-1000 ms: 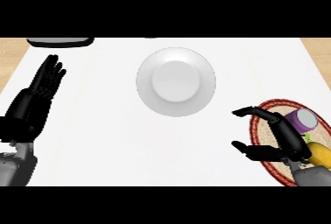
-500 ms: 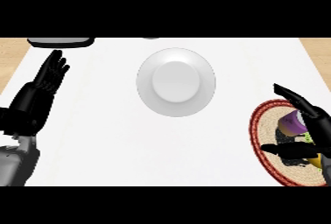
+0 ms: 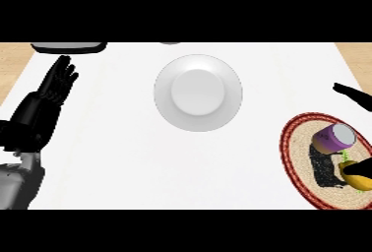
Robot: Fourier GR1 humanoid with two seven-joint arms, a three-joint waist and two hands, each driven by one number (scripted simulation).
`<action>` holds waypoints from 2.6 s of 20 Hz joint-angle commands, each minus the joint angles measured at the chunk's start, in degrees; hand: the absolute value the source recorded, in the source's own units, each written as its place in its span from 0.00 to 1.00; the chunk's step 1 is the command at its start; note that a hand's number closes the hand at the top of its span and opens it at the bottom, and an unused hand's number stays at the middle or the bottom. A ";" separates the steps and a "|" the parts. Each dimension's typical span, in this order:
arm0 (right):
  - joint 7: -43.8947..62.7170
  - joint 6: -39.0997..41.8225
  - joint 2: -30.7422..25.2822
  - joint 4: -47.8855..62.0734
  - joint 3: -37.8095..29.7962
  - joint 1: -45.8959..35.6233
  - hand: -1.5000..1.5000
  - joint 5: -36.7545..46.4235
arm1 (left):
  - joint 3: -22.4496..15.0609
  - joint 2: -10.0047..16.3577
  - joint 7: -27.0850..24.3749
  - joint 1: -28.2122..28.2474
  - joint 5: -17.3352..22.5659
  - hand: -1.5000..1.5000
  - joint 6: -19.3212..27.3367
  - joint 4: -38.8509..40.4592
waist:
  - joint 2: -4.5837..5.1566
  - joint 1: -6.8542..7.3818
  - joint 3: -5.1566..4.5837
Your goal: Pick the can from the placemat and place it in the plate
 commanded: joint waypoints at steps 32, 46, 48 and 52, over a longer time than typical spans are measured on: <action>6.73 13.23 9.40 28.24 5.34 -11.33 0.00 32.70 | 6.82 -5.11 1.02 -2.10 -4.19 0.50 -6.68 1.58 | 0.31 0.58 0.27; -2.09 -0.53 14.72 37.23 2.27 -13.85 1.00 40.30 | 5.90 -8.13 4.89 -1.40 -7.03 0.50 -5.91 -3.71 | 0.32 0.98 0.35; -4.06 -4.08 14.18 37.20 1.86 -14.07 1.00 41.73 | 7.82 -6.86 3.12 -4.94 -6.90 0.50 -6.91 1.04 | 0.40 0.51 0.31; -1.46 -10.28 16.67 38.18 0.46 -15.03 1.00 44.19 | 5.32 -9.75 1.53 0.83 -9.15 0.50 -5.69 -2.28 | 0.27 0.73 0.28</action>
